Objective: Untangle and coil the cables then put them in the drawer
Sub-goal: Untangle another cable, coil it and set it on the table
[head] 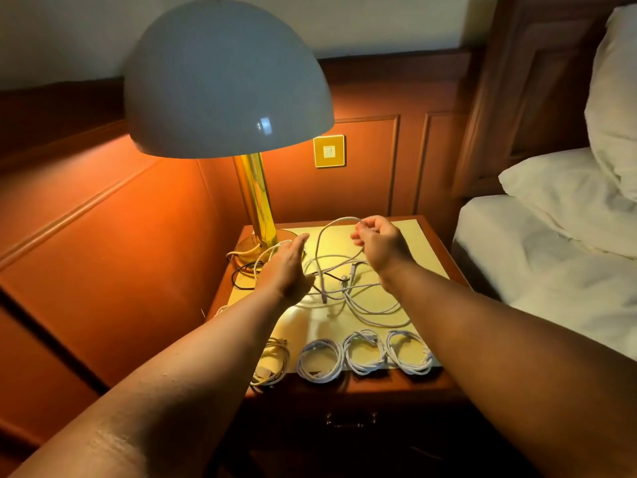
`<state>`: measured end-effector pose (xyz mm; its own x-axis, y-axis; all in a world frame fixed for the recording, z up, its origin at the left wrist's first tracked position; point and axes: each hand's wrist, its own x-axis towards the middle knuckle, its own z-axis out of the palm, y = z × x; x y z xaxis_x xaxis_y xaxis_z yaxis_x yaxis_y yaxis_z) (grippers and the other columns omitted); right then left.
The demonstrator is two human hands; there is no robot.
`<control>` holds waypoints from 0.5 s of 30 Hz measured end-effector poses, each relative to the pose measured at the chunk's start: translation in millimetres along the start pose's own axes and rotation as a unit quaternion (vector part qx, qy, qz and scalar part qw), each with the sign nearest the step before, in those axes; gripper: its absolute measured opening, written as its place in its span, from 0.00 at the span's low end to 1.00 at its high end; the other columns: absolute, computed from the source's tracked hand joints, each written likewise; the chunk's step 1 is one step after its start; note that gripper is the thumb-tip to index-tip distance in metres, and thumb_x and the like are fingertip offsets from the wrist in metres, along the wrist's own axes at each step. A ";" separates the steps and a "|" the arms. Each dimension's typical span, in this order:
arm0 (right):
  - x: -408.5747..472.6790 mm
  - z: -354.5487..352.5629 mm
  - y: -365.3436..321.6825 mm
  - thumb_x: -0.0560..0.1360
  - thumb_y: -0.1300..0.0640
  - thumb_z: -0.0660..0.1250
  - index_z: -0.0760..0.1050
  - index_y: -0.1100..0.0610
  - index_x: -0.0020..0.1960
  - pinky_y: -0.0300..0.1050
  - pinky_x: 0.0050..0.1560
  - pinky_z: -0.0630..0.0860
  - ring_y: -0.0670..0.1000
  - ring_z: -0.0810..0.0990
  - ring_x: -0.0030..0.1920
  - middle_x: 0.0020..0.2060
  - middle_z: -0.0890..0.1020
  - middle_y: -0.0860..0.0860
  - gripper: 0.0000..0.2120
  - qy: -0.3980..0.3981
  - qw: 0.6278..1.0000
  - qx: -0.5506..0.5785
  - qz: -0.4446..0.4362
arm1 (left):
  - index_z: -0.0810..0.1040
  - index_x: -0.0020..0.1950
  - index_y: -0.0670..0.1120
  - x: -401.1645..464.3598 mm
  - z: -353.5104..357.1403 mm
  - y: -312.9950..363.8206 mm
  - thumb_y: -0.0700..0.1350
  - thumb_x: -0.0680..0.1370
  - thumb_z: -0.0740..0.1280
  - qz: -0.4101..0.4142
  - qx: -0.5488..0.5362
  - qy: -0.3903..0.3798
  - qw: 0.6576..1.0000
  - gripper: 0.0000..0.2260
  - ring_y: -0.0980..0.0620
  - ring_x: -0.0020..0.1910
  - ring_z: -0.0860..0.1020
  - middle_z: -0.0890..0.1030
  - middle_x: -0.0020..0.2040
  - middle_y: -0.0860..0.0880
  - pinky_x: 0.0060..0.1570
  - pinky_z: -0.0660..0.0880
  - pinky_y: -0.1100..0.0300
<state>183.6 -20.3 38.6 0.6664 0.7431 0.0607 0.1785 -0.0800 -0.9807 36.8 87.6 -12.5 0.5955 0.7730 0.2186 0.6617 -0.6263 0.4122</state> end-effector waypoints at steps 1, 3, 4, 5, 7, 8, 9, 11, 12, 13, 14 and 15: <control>0.5 -4.9 -7.5 0.82 0.56 0.58 0.76 0.55 0.53 0.46 0.51 0.75 0.51 0.79 0.49 0.46 0.82 0.51 0.08 -0.002 1.000 0.027 -0.007 | 0.56 0.78 0.53 -0.7 -0.7 -0.8 0.46 0.75 0.73 -0.017 -0.018 -0.001 1.000 0.37 0.44 0.70 0.70 0.67 0.74 0.47 0.67 0.71 0.49; -0.3 -13.0 -22.1 0.82 0.58 0.57 0.76 0.56 0.52 0.48 0.55 0.75 0.52 0.80 0.51 0.46 0.83 0.53 0.08 -0.008 0.996 0.085 -0.013 | 0.61 0.77 0.53 -1.7 -1.5 0.2 0.49 0.75 0.73 -0.044 -0.052 -0.002 0.998 0.34 0.45 0.71 0.69 0.69 0.74 0.48 0.68 0.70 0.49; -1.7 -16.0 -28.7 0.82 0.59 0.58 0.76 0.56 0.50 0.48 0.56 0.75 0.53 0.80 0.51 0.46 0.83 0.54 0.08 -0.010 0.994 0.111 -0.012 | 0.64 0.75 0.53 -2.2 -2.8 2.7 0.50 0.75 0.73 -0.052 -0.064 0.001 0.997 0.31 0.46 0.70 0.70 0.70 0.73 0.48 0.67 0.71 0.49; -3.0 -18.2 -34.4 0.81 0.59 0.59 0.76 0.55 0.48 0.48 0.55 0.76 0.53 0.81 0.51 0.45 0.83 0.54 0.08 -0.010 0.991 0.133 -0.010 | 0.67 0.73 0.52 -2.2 -4.6 5.9 0.52 0.76 0.72 -0.056 -0.071 0.011 0.996 0.28 0.47 0.69 0.72 0.72 0.71 0.49 0.66 0.72 0.50; -6.5 -21.4 -44.6 0.81 0.56 0.60 0.76 0.55 0.46 0.49 0.55 0.76 0.54 0.81 0.52 0.44 0.83 0.54 0.08 -0.012 0.986 0.168 -0.005 | 0.72 0.69 0.50 -1.5 -10.4 15.3 0.51 0.77 0.71 -0.052 -0.100 0.036 0.993 0.22 0.48 0.65 0.74 0.75 0.67 0.48 0.63 0.73 0.52; -9.3 -22.9 -49.5 0.82 0.54 0.61 0.76 0.55 0.46 0.49 0.56 0.76 0.54 0.82 0.52 0.44 0.83 0.53 0.09 -0.012 0.984 0.178 -0.003 | 0.73 0.68 0.49 -1.2 -14.1 21.2 0.49 0.77 0.70 -0.048 -0.121 0.047 0.990 0.20 0.49 0.62 0.75 0.76 0.65 0.48 0.61 0.74 0.54; -12.0 -24.4 -54.4 0.82 0.53 0.61 0.76 0.55 0.46 0.50 0.57 0.76 0.53 0.82 0.52 0.44 0.84 0.53 0.09 -0.011 0.983 0.183 -0.003 | 0.75 0.66 0.49 -0.8 -17.8 26.7 0.48 0.77 0.70 -0.044 -0.141 0.056 0.987 0.17 0.50 0.60 0.75 0.76 0.64 0.47 0.58 0.74 0.56; -16.9 -27.7 -63.2 0.82 0.51 0.61 0.75 0.55 0.47 0.52 0.59 0.77 0.52 0.82 0.52 0.44 0.83 0.52 0.10 -0.003 0.981 0.192 -0.006 | 0.77 0.62 0.51 -0.4 -24.6 37.2 0.45 0.77 0.70 -0.028 -0.161 0.065 0.984 0.13 0.52 0.56 0.75 0.76 0.60 0.49 0.54 0.73 0.60; -19.8 -29.7 -67.4 0.82 0.51 0.60 0.75 0.55 0.47 0.53 0.60 0.77 0.52 0.82 0.52 0.43 0.83 0.52 0.10 0.000 0.980 0.198 -0.009 | 0.78 0.60 0.51 -0.8 -27.7 42.3 0.44 0.78 0.69 -0.015 -0.156 0.063 0.986 0.11 0.52 0.55 0.76 0.77 0.59 0.49 0.52 0.73 0.60; -22.6 -32.0 -71.4 0.82 0.51 0.60 0.74 0.54 0.47 0.53 0.61 0.77 0.53 0.82 0.52 0.43 0.83 0.52 0.10 0.003 0.979 0.202 -0.012 | 0.79 0.59 0.51 -1.0 -29.8 46.6 0.44 0.78 0.68 -0.005 -0.145 0.057 0.988 0.10 0.52 0.52 0.76 0.78 0.57 0.50 0.50 0.74 0.60; -25.6 -34.9 -75.3 0.82 0.51 0.60 0.74 0.54 0.46 0.54 0.61 0.76 0.53 0.82 0.52 0.43 0.83 0.52 0.10 0.004 0.978 0.206 -0.015 | 0.80 0.59 0.50 -1.8 -31.2 51.0 0.43 0.79 0.67 -0.003 -0.138 0.051 0.989 0.09 0.52 0.51 0.77 0.79 0.55 0.50 0.48 0.74 0.60; -28.2 -38.1 -78.9 0.82 0.50 0.60 0.74 0.54 0.46 0.55 0.62 0.76 0.53 0.82 0.53 0.43 0.83 0.51 0.10 0.006 0.978 0.209 -0.017 | 0.80 0.59 0.49 -2.3 -32.1 54.6 0.43 0.80 0.66 -0.009 -0.137 0.048 0.989 0.09 0.52 0.49 0.77 0.79 0.53 0.51 0.46 0.74 0.61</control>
<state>178.3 -60.3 121.4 0.6740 0.7325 0.0953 -0.1085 0.2258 -0.9681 56.9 54.9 37.9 0.5301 0.7979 0.2870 0.5155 -0.5719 0.6381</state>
